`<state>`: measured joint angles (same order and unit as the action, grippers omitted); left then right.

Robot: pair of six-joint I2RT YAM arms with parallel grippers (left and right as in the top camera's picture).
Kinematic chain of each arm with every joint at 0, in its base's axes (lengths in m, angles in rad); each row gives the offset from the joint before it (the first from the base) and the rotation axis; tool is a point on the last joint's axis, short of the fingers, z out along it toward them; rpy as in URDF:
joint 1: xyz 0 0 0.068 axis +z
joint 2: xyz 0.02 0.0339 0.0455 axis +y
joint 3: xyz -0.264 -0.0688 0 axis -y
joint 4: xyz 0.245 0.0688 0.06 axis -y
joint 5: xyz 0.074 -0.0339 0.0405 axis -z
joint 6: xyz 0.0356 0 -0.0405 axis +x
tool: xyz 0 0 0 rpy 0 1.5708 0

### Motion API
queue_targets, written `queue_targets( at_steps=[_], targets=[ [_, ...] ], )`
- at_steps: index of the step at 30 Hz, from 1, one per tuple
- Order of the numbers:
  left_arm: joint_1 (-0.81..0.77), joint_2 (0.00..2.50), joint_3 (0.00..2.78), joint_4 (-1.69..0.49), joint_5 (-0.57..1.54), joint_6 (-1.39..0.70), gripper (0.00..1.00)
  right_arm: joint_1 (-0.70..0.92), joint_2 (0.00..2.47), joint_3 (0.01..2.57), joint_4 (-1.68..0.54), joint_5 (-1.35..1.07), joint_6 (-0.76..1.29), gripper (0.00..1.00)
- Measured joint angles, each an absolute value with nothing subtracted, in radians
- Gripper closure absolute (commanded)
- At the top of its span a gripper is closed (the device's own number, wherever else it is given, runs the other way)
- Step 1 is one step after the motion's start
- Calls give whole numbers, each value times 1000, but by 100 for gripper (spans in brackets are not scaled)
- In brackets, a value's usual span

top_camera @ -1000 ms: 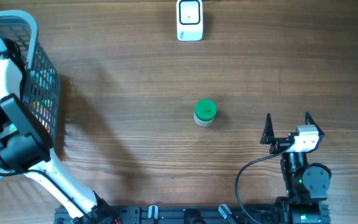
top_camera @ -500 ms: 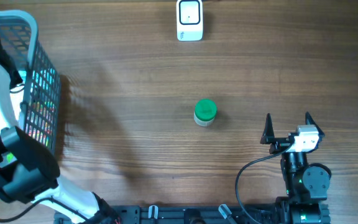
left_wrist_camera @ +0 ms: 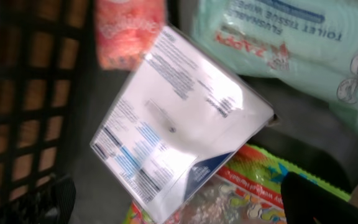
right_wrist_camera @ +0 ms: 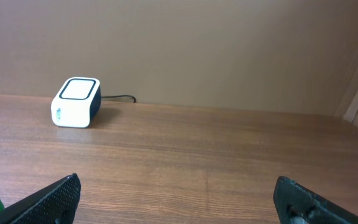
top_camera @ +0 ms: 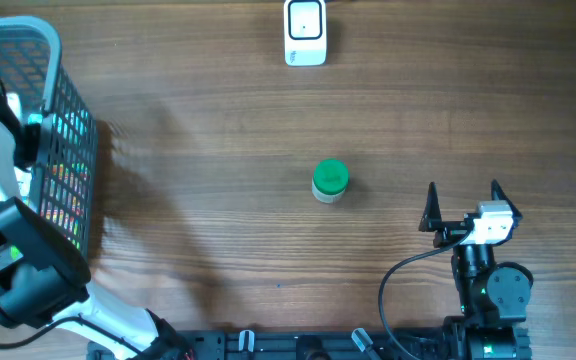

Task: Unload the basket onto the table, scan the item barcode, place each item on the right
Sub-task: 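Return the left gripper to the basket and grasp the white box, then carry the white box past the scanner and place it beside the bottle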

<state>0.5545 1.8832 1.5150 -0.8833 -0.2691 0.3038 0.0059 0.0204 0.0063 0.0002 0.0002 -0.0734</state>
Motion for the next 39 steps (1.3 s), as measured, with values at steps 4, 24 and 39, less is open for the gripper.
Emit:
queue_targets(
  at_steps=[4,24,39],
  targets=[
    [555,1888,1377,-801,-264,398,0,6,20,6,0,0,-73,0],
    [595,1965,1366,-590,-382,471,16,6,20,6,0,0,-73,0],
    [636,1983,1367,-529,-471,467,86,6,20,6,0,0,-73,0]
  ],
)
